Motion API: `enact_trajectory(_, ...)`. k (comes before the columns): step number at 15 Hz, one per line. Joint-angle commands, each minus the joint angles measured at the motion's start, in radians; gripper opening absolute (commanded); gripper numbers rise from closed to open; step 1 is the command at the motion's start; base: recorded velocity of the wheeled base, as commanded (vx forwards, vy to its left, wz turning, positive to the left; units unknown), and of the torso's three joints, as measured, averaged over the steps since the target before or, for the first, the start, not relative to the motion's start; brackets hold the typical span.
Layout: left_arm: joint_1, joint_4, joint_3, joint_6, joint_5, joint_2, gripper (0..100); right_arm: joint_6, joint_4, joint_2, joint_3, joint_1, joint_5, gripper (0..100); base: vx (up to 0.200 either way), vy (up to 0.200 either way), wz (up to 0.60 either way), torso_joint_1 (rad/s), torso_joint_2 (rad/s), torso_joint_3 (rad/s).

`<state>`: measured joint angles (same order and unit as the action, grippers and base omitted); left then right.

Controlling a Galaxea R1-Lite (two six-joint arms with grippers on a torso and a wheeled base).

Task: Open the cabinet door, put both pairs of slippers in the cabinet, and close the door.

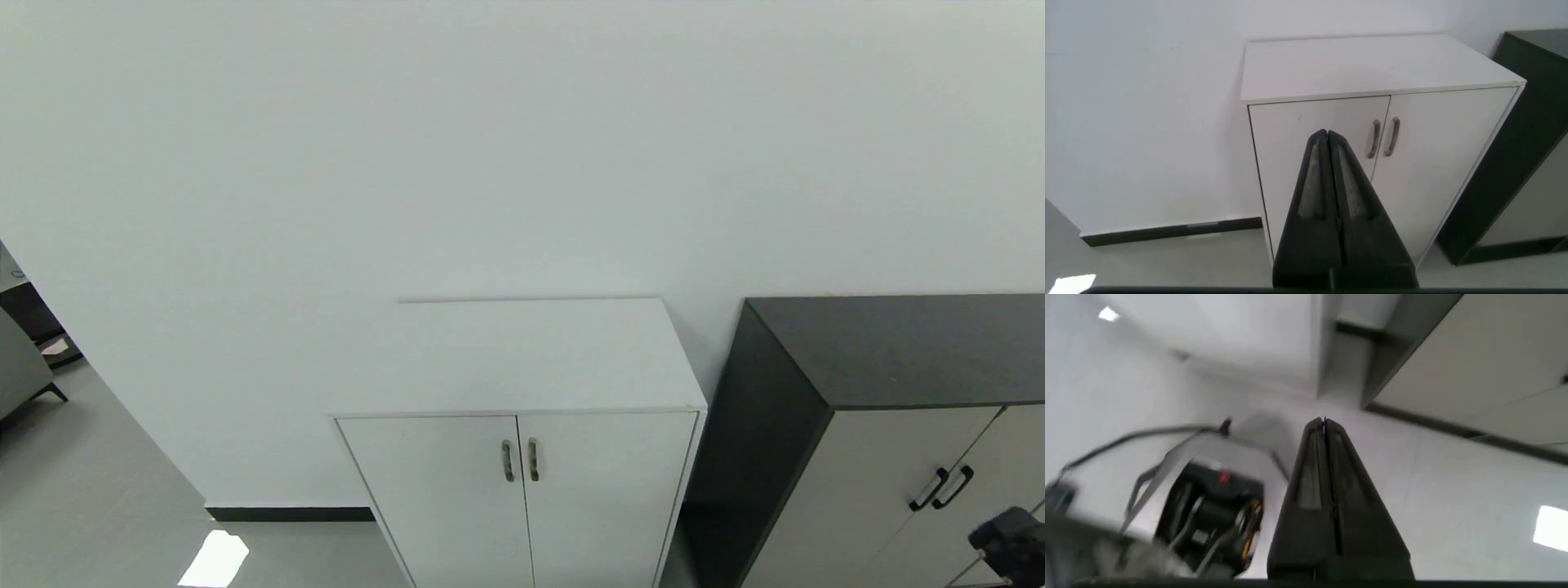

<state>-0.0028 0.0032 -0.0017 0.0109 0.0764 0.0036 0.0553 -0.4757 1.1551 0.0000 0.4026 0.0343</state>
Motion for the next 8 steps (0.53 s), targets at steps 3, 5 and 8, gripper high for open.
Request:
enact_trajectory(3, 0.0, 0.0, 0.002, 0.0, 0.0, 0.001, 0, -0.003, 0.309, -0.403, 0.0, -0.001, -0.07, 0, 0.0, 0.0, 0.0, 0.0, 0.0, 0.0)
enact_trajectory(5, 0.0, 0.0, 0.0, 0.0, 0.0, -0.001, 0, -0.011, 0.44, -0.565, -0.002, 0.002, -0.07, 0, 0.0, 0.0, 0.0, 0.0, 0.0, 0.0)
enact_trajectory(8, 0.0, 0.0, 0.0, 0.0, 0.0, 0.001, 0, -0.014, 0.479, -0.647, -0.017, -0.021, -0.073, 0, 0.0, 0.0, 0.0, 0.0, 0.0, 0.0)
